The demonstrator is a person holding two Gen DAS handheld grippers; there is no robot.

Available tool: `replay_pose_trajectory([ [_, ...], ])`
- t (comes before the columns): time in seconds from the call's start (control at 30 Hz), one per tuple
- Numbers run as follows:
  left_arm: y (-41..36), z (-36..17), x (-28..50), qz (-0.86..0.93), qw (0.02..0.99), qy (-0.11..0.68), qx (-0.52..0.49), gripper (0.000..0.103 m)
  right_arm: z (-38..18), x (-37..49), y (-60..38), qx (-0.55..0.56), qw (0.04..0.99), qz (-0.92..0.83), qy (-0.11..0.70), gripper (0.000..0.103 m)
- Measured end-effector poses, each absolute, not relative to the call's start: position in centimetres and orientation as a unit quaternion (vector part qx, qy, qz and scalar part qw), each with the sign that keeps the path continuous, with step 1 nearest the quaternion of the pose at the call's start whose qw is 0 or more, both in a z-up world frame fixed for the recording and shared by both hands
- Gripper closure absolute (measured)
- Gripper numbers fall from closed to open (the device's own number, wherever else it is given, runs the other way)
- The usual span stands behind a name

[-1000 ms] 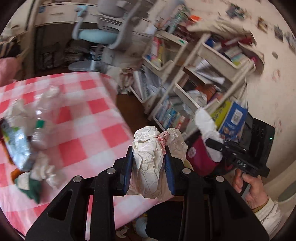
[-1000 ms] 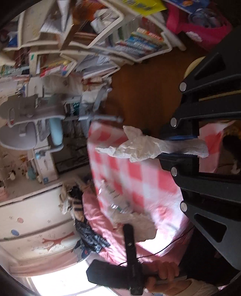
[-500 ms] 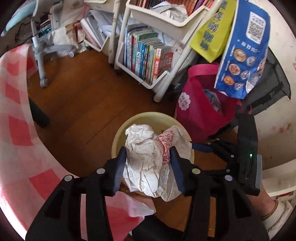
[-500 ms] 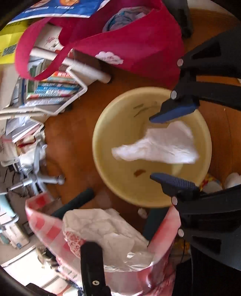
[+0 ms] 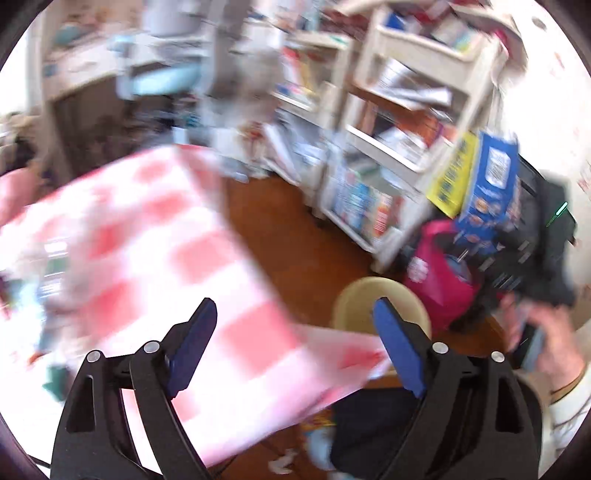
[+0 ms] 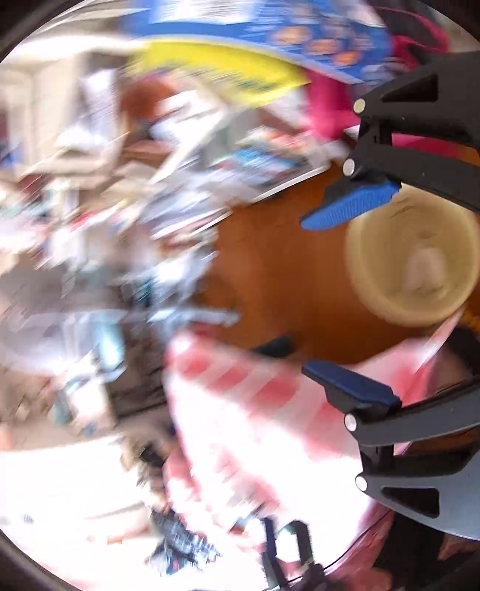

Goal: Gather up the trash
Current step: 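Open both tools over the yellow bin and return to the table, then lower the left tool to the orange peel while the right tool approaches the tissue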

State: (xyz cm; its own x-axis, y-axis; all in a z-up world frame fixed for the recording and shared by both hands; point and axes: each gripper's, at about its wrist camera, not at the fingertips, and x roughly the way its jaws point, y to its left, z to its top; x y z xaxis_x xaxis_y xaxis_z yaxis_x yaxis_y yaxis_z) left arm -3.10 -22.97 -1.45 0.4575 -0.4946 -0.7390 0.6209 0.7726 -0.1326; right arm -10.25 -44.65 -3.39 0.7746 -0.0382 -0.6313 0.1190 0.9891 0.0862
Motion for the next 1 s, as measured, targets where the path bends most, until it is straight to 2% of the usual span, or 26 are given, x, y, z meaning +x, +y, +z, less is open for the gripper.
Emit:
replay_pose_trajectory([
  [0.1, -16.4, 0.6, -2.6, -0.265, 0.881, 0.385, 0.070, 0.014, 0.7, -7.8, -39.8, 0.054, 0.957, 0.011, 0.286, 0.021],
  [0.2, -9.9, 1.7, -1.7, -0.200, 0.904, 0.374, 0.051, 0.012, 2.6, -5.4, -35.1, 0.073, 0.959, 0.069, 0.264, 0.020],
  [0.33, -1.8, 0.7, -0.3, -0.124, 0.915, 0.384, -0.019, 0.012, 1.0, -2.7, -29.4, 0.095, 0.953, 0.120, 0.260, 0.020],
  [0.43, 2.3, -1.0, 1.3, -0.067, 0.903, 0.418, -0.068, 0.012, -1.2, -0.7, -26.1, 0.087, 0.935, 0.137, 0.315, 0.020],
  [0.53, 3.9, -1.0, 1.9, -0.063, 0.902, 0.416, -0.101, 0.012, -1.1, 0.0, -24.1, 0.070, 0.933, 0.152, 0.317, 0.020],
  [1.0, 5.1, -0.7, 1.7, -0.067, 0.904, 0.406, -0.117, 0.012, -3.3, 2.0, -18.8, 0.015, 0.919, 0.145, 0.365, 0.020],
])
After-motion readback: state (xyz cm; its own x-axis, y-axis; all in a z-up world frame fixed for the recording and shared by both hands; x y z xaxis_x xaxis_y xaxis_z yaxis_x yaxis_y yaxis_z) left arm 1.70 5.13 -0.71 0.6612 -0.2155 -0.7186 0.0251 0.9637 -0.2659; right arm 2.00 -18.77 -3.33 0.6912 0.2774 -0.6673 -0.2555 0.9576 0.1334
